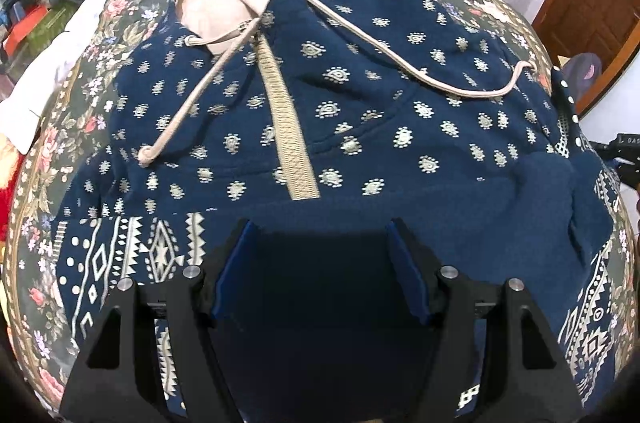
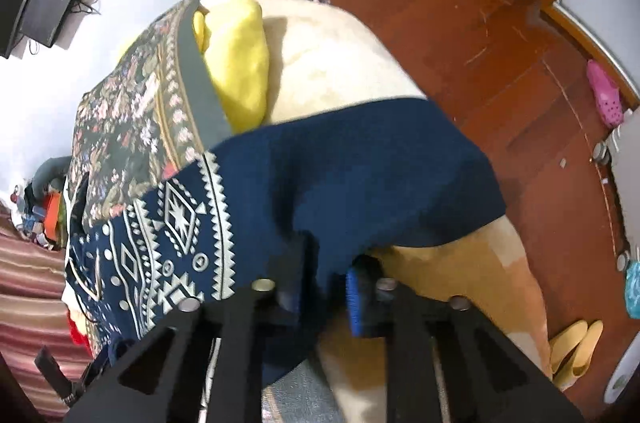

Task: Fold large clothes

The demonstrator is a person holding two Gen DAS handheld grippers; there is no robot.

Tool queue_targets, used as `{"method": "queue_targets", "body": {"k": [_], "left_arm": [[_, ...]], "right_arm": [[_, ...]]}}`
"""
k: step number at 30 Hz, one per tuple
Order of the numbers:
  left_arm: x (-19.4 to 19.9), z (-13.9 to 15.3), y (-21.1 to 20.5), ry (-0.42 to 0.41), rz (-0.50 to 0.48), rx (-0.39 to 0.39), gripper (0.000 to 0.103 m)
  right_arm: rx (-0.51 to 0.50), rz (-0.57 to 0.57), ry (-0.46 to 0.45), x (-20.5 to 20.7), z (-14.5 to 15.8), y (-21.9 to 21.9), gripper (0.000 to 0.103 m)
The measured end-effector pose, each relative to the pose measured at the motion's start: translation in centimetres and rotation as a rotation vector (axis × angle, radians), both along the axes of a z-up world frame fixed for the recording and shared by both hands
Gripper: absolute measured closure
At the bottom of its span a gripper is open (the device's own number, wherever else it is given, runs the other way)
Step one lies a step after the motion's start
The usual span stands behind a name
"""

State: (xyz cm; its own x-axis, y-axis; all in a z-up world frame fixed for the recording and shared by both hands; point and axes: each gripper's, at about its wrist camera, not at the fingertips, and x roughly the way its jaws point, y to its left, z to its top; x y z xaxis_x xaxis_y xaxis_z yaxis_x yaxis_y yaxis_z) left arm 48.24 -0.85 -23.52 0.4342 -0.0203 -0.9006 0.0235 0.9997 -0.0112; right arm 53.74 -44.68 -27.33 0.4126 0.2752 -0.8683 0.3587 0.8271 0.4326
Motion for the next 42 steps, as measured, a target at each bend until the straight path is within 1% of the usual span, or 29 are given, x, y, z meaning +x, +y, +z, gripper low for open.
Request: {"method": "queue_targets", "body": {"k": [2, 4, 6, 8, 9, 11, 12, 15, 18, 20, 22, 24, 25, 26, 27, 30, 33, 36, 39, 40, 42], "left_arm": [[-0.2, 0.2, 0.3, -0.002, 0.005, 0.015, 0.036], [-0.6, 0.8, 0.8, -0.007, 0.009, 0.016, 0.036], [-1.0, 1.5, 1.0, -0.02, 0.012, 0.016, 0.036], [-1.5, 2.4, 1.4, -0.037, 0.014, 0.023, 0.036], [-1.9, 3.1, 1.5, -0.049, 0.014, 0.029, 0.036], [-2.5, 4.2, 1.8, -0.069, 0.013, 0.035, 0.036], [-3.0, 5.0, 2.1, -0.083, 0.013, 0.032, 0.036], [-4.1, 6.6, 2.7, -0.11, 0.018, 0.013, 0.036], [-5.2, 8.1, 3.3, -0.138, 0.026, -0.003, 0.036], [-6.0, 9.0, 3.9, -0.153, 0.028, -0.01, 0.036], [-6.7, 9.3, 4.2, -0.159, 0.029, -0.011, 0.036], [-7.5, 9.6, 4.9, -0.16, 0.028, -0.013, 0.036], [-7.8, 9.6, 5.1, -0.159, 0.027, -0.014, 0.036], [-8.2, 9.7, 5.3, -0.159, 0.026, -0.016, 0.036], [-8.6, 9.6, 5.6, -0.155, 0.024, -0.017, 0.036], [-9.6, 9.0, 6.4, -0.139, 0.015, -0.01, 0.036], [-10.4, 7.8, 7.0, -0.112, 0.003, -0.001, 0.036], [-10.5, 6.6, 7.3, -0.07, -0.002, -0.011, 0.036], [-10.2, 5.6, 6.7, -0.034, -0.018, -0.044, 0.036], [-10.1, 5.5, 6.4, -0.031, -0.023, -0.049, 0.036], [-9.6, 5.5, 5.4, -0.032, -0.041, -0.058, 0.036]], "right_arm": [[-0.044, 0.013, -0.03, -0.2, 1.2, 0.4, 0.095], [-0.105, 0.04, -0.097, -0.8, 3.7, 1.3, 0.096], [-0.105, 0.058, -0.145, -1.3, 5.6, 1.7, 0.097], [-0.112, 0.082, -0.208, -2.1, 8.4, 2.5, 0.097], [-0.133, 0.107, -0.251, -2.6, 10.5, 3.5, 0.097], [-0.155, 0.142, -0.304, -3.3, 13.0, 4.9, 0.097], [-0.158, 0.168, -0.335, -3.8, 14.8, 6.1, 0.097], [-0.153, 0.231, -0.411, -5.2, 18.4, 9.1, 0.098], [-0.157, 0.308, -0.47, -6.6, 20.9, 12.5, 0.097], [-0.149, 0.362, -0.485, -7.2, 21.9, 15.2, 0.097], [-0.144, 0.417, -0.479, -7.5, 21.8, 18.3, 0.097], [-0.134, 0.45, -0.456, -7.6, 20.6, 20.3, 0.097], [-0.117, 0.475, -0.422, -7.3, 19.3, 21.9, 0.097], [-0.108, 0.488, -0.404, -7.3, 18.7, 22.6, 0.097], [-0.098, 0.511, -0.364, -7.1, 17.1, 24.0, 0.097], [-0.111, 0.556, -0.288, -6.8, 13.8, 26.8, 0.097], [-0.093, 0.597, -0.172, -6.7, 9.7, 29.1, 0.097], [-0.104, 0.629, -0.095, -6.9, 6.7, 30.0, 0.097], [-0.126, 0.663, -0.028, -7.0, 4.8, 30.0, 0.097], [-0.114, 0.679, -0.04, -7.2, 4.7, 29.6, 0.097], [-0.109, 0.69, -0.027, -7.5, 4.9, 28.8, 0.097]]}}
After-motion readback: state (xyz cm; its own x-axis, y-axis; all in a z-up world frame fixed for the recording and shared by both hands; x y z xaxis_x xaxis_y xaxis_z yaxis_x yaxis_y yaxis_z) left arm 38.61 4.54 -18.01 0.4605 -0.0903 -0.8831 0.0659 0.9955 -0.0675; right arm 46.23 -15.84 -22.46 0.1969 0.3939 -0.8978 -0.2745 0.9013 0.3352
